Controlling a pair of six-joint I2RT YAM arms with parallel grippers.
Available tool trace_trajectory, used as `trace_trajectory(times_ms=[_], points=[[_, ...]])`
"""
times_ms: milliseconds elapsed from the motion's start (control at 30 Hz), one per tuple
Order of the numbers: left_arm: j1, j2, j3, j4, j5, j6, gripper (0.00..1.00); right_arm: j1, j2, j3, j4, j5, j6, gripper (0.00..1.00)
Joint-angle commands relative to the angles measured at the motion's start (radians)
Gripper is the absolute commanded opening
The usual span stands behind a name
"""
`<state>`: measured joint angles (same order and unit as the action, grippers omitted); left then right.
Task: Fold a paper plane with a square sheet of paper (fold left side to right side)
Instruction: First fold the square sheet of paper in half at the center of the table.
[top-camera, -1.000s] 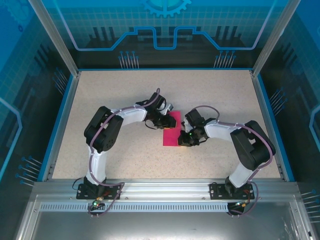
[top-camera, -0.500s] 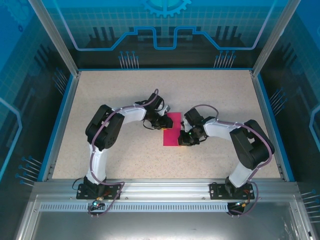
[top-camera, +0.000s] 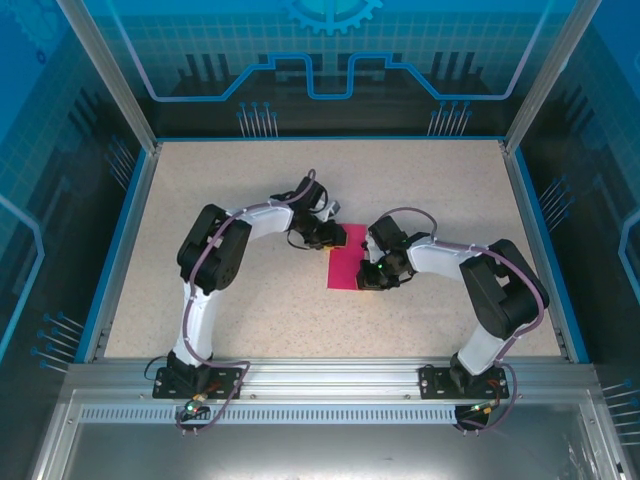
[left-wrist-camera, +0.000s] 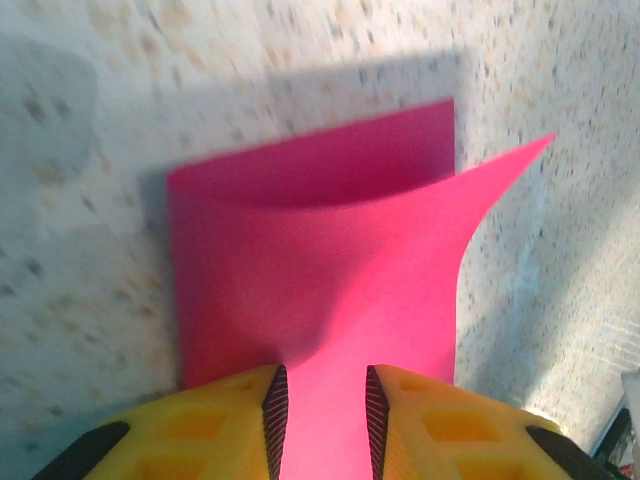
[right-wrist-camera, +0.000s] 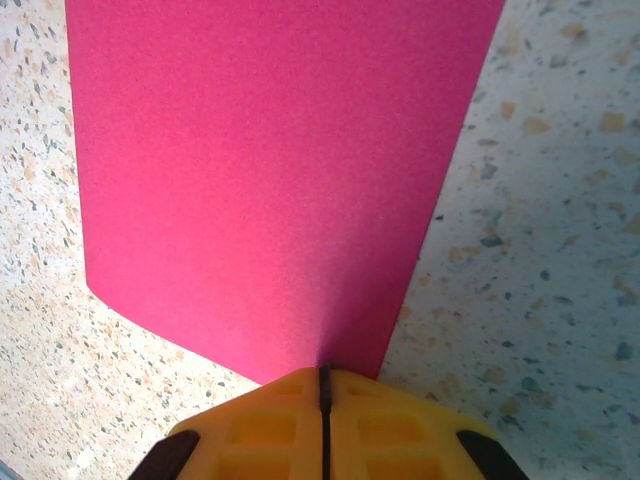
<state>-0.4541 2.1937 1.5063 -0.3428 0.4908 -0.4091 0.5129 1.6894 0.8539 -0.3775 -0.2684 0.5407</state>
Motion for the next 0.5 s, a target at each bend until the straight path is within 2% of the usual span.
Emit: trace_trajectory(times_ms=[0, 467], points=[[0.032, 0.041, 0.061, -0.021, -0.066, 0.030, 0.31, 0.006, 0.053, -0.047, -0.145, 0.124, -0.015, 0.08], [0.071, 0.162, 0.228, -0.098, -0.079, 0.039, 0.32, -0.009, 0.037, -0.055, -0.150, 0.115, -0.025, 0.08]])
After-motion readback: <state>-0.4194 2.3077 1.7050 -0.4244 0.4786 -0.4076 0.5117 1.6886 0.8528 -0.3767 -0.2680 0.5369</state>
